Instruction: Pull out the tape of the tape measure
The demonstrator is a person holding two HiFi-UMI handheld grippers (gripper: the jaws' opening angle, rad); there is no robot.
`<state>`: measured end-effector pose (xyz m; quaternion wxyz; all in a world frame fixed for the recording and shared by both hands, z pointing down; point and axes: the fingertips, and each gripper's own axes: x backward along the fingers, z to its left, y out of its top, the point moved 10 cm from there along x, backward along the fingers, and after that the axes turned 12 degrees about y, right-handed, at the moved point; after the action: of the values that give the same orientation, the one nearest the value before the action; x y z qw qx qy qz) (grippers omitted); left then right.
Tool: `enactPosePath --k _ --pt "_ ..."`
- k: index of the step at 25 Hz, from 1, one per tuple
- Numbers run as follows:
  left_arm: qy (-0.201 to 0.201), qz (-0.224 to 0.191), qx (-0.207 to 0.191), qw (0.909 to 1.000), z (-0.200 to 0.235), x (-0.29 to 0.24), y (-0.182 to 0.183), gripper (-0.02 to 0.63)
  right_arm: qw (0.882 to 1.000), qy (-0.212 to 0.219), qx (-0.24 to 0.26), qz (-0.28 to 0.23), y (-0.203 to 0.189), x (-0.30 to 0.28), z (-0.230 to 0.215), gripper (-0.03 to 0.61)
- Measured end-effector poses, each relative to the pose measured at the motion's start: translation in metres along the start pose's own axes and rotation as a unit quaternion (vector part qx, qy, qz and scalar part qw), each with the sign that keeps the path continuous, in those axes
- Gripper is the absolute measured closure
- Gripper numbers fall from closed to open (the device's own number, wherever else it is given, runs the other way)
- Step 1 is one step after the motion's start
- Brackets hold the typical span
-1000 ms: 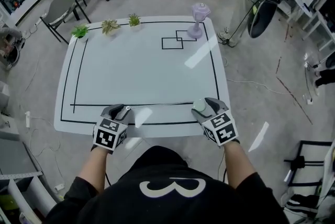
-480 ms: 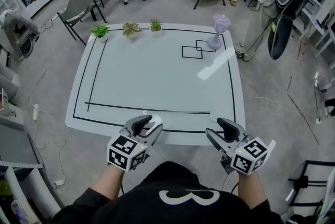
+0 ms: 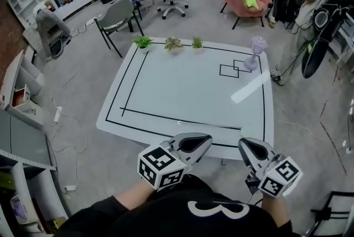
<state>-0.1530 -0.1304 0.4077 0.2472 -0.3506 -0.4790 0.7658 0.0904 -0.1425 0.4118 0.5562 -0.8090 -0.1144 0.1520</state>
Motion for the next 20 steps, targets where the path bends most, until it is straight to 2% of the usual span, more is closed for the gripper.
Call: enactPosePath --k 4,11,20 --pt "0.001 -0.004 -0.019 0.9998 -0.010 0.002 0.012 0.606 1.000 0.011 0.012 -0.006 0.013 0.003 0.007 0.575" --pt "-0.004 -0.024 -0.035 0.9991 -0.016 -0.001 0.037 0.606 0.999 -0.001 0.037 -0.017 0.034 0.012 0.012 0.575" --pt "0.001 -0.032 -0.044 0.9985 -0.015 -0.008 0.046 0.606 0.998 -0.009 0.054 -0.025 0.042 0.016 0.003 0.575"
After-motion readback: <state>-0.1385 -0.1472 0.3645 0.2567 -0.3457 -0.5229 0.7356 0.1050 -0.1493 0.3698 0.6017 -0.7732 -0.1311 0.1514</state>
